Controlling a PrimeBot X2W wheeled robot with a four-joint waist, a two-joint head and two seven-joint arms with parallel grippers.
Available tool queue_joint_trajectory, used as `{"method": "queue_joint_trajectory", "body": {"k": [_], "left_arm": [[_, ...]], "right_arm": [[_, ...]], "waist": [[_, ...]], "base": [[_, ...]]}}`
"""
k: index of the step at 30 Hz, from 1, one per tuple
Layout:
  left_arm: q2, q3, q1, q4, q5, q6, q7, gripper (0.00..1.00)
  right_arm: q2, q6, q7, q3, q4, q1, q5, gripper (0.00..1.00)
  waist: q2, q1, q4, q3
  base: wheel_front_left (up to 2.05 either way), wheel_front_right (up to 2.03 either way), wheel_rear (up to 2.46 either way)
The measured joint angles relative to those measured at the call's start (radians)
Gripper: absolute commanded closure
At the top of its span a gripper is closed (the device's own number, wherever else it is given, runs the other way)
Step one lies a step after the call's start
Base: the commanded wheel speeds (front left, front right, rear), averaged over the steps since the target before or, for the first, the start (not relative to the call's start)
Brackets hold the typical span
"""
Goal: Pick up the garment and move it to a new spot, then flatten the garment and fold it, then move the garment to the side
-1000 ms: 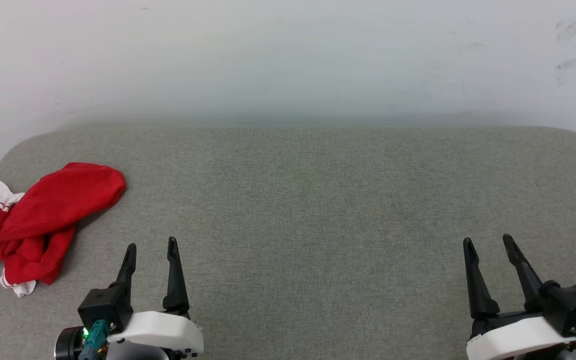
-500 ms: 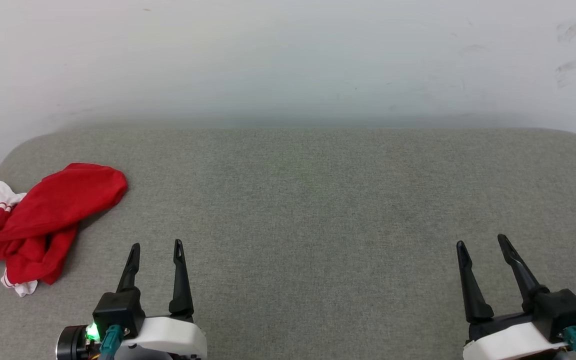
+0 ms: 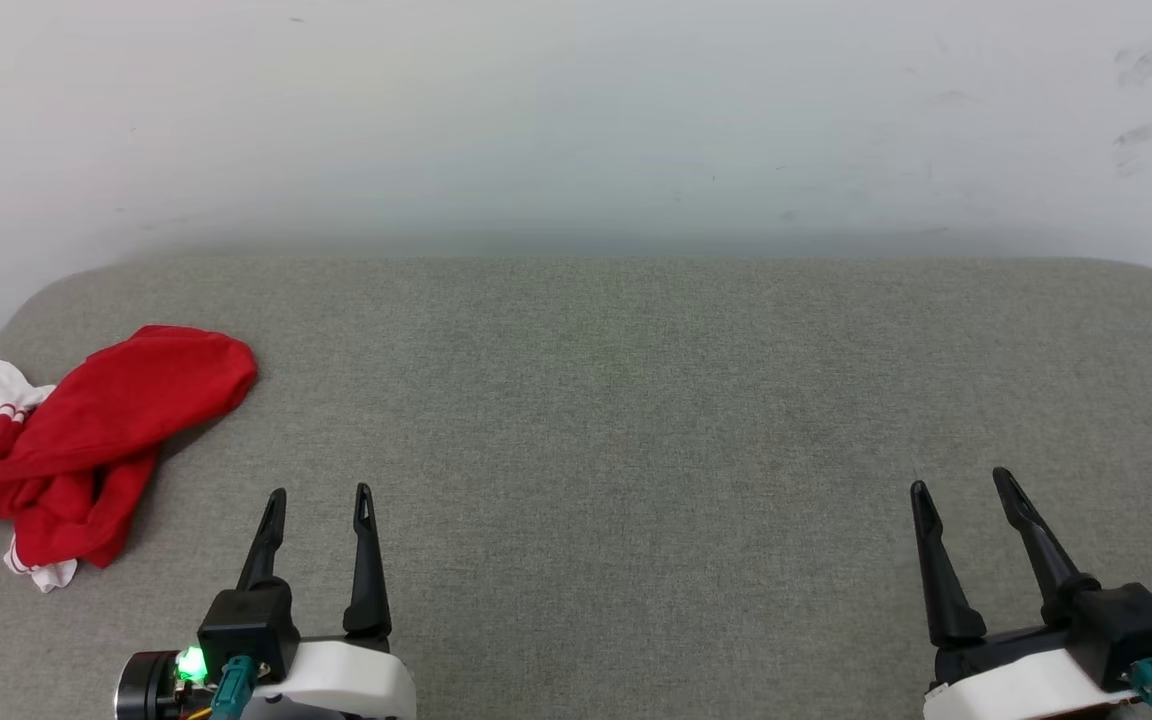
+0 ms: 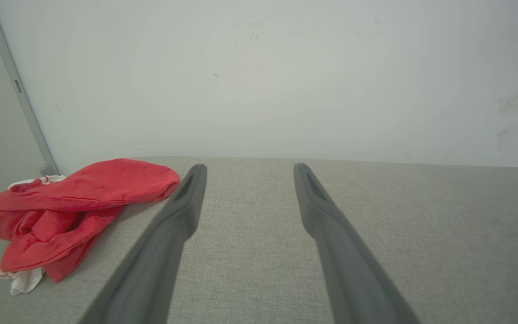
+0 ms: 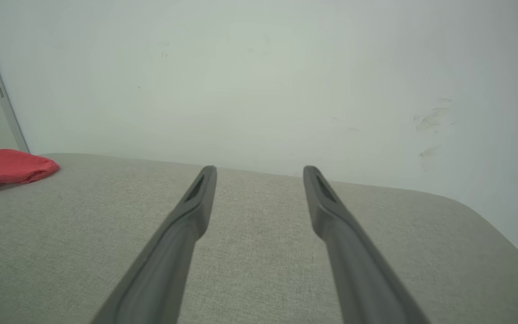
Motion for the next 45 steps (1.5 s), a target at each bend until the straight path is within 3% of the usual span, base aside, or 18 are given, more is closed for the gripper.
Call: {"method": "queue_joint_trajectory", "body": {"k": [14, 30, 45], "left_arm": [[0.0, 0.01, 0.004, 0.009, -0.02, -0.007, -0.001, 0.0], [0.0, 0.009, 0.006, 0.02, -0.025, -0.007, -0.001, 0.0], [0.0, 0.022, -0.001, 0.022, -0.038, -0.007, -0.001, 0.0]], "right_arm": [[0.0, 0.0, 0.0, 0.0, 0.013, 0.007, 0.096, 0.0], [0.0, 0.0, 0.0, -0.003, 0.022, 0.008, 0.112, 0.0], [0.0, 0.0, -0.001, 0.008, 0.018, 0.015, 0.114, 0.0]], "waist": [[0.0, 0.0, 0.0, -0.002], [0.0, 0.0, 0.009, 0.0], [0.0, 0.0, 0.112, 0.012]], "base": [[0.0, 0.0, 0.0], [0.0, 0.0, 0.0], [0.0, 0.0, 0.0]]}}
